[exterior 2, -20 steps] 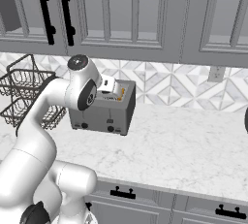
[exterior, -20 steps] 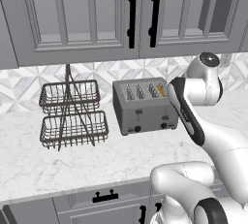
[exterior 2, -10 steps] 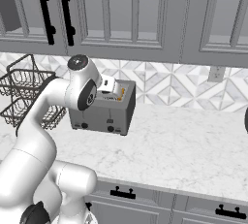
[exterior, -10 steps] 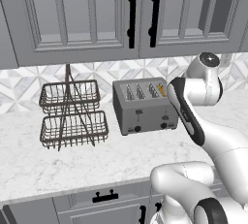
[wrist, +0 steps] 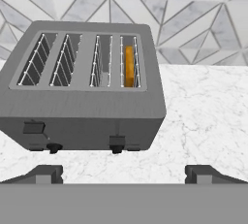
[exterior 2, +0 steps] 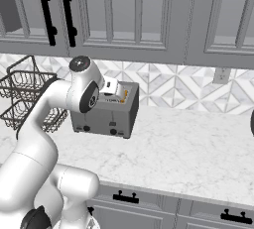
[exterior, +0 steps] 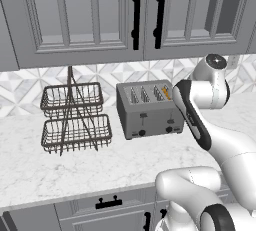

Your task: Start the toaster. Once the lever pops up, take the bread to the plate on the dining counter.

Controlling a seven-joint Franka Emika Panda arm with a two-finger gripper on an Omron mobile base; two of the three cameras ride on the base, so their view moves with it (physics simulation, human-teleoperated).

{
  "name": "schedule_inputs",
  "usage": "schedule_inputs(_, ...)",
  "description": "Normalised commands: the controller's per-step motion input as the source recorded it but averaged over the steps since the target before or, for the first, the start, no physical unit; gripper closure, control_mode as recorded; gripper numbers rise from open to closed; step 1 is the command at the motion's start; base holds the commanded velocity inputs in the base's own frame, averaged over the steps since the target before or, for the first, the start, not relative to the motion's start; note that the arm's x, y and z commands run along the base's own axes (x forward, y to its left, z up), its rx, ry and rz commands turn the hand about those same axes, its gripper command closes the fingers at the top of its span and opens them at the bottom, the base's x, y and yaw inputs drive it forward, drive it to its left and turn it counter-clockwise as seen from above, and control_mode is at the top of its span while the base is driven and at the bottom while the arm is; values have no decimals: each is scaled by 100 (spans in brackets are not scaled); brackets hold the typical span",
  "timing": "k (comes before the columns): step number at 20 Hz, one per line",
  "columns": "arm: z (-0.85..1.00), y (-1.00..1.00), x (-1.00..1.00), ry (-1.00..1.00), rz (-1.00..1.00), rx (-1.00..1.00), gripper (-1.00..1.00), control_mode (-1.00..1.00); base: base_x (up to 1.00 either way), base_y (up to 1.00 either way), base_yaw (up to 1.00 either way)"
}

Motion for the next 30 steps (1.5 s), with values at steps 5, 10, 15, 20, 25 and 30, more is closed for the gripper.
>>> schedule_inputs(5,0,0,0,0,0,0,-100,-100,0,0,0)
schedule_inputs(10,0,0,0,0,0,0,-100,-100,0,0,0)
schedule_inputs(15,0,0,0,0,0,0,-100,-100,0,0,0)
schedule_inputs(20,0,0,0,0,0,0,-100,-100,0,0,0)
schedule_inputs(25,0,0,0,0,0,0,-100,-100,0,0,0)
schedule_inputs(30,0,0,0,0,0,0,-100,-100,0,0,0)
